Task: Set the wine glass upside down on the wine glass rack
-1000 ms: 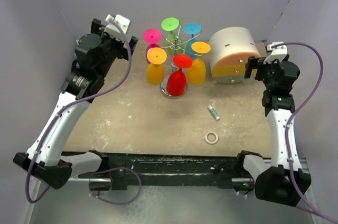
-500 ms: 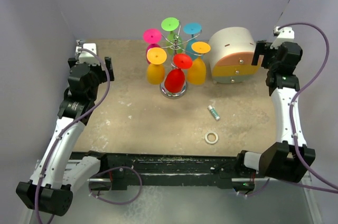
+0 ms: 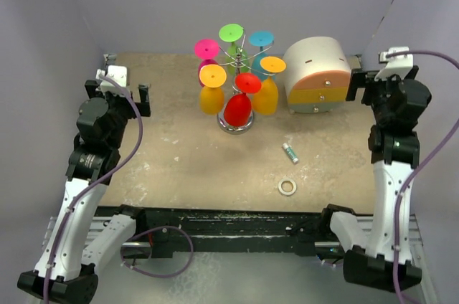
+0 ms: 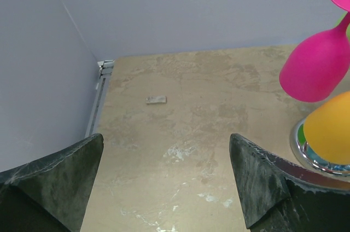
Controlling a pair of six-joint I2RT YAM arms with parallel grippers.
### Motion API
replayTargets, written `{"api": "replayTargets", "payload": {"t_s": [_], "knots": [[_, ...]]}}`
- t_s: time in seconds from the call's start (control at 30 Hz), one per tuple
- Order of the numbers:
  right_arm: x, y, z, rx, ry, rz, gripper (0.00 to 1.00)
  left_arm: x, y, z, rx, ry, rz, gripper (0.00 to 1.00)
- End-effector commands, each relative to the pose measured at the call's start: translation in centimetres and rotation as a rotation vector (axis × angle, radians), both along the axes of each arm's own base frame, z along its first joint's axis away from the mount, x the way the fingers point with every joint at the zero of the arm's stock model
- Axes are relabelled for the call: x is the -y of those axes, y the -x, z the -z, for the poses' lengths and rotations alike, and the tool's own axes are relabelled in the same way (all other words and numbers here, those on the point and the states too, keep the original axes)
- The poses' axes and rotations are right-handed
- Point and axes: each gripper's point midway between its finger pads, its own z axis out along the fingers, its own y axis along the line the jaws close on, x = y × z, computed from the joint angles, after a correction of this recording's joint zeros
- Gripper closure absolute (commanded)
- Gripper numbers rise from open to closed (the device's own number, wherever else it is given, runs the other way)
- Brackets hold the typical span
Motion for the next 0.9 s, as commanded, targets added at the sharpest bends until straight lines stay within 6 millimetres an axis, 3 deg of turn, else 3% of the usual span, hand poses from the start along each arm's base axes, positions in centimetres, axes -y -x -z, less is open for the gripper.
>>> {"api": "replayTargets", "payload": {"t_s": [0.0, 0.1, 0.33, 0.7, 0.87], "knots": [[-3.3, 2.7, -0.1, 0.029, 0.062, -0.176, 0.0, 0.5, 1.2, -1.9, 0.032, -0.03, 0.064, 0.01], [-4.4, 3.7, 1.0, 0.011, 0.049, -0.23, 0.0, 0.4, 1.6, -1.4, 0.024, -0.017, 0.072, 0.01], [-3.7, 4.8, 2.0, -0.009, 0.06, -0.179, 0.0, -0.1, 3.1, -1.9, 0.03, -0.033, 0.068, 0.01], [-3.6, 7.1, 1.3, 0.021, 0.094, -0.152, 0.0, -1.2, 4.5, -0.9, 0.013, -0.064, 0.025, 0.01], [-3.8, 7.4, 0.8, 0.051, 0.088, -0.151, 0.0, -1.4, 3.8, -1.1, 0.024, -0.055, 0.007, 0.01]]}}
